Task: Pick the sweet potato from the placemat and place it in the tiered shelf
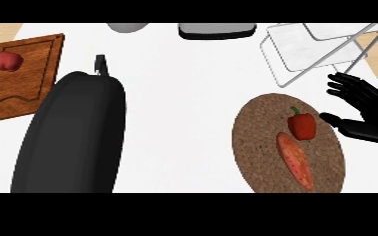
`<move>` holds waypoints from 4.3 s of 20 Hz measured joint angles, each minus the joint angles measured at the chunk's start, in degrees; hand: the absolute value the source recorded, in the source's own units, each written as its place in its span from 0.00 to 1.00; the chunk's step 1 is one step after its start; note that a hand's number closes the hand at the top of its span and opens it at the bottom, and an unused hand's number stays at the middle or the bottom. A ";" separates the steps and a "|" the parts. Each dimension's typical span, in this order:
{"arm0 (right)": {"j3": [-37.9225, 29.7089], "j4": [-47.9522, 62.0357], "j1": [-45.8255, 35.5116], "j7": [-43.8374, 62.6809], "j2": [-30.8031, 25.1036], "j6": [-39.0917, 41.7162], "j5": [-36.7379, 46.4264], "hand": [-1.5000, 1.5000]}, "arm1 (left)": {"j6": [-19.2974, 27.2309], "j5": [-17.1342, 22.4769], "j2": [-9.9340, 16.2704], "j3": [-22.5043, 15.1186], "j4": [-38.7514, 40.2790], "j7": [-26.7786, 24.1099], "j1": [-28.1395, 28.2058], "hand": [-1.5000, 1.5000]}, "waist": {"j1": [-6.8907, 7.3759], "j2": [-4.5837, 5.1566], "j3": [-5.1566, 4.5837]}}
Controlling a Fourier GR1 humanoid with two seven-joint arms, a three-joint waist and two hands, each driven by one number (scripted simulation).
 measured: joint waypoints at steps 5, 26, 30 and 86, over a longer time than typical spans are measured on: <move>-3.17 6.19 3.74 -11.41 2.14 -11.40 9.66 0.00 | -1.49 -1.34 -0.82 -2.67 0.92 0.95 -2.90 0.50 | 0.98 -0.15 -0.05; -3.61 -7.16 8.38 -6.36 -11.61 9.59 8.67 0.00 | -4.07 -3.53 -3.84 -3.00 4.41 0.63 -6.06 0.50 | 2.36 -0.83 -0.29; -0.48 -13.70 9.16 -0.17 -16.95 13.17 11.93 0.00 | -4.06 -3.90 -4.19 -2.94 5.05 0.83 -6.43 0.50 | 2.31 -0.83 -0.32; 3.92 -36.05 12.41 24.16 12.73 29.35 54.17 0.00 | -11.40 -13.06 -12.49 4.34 2.99 2.65 -4.55 0.50 | 2.79 -0.59 -0.25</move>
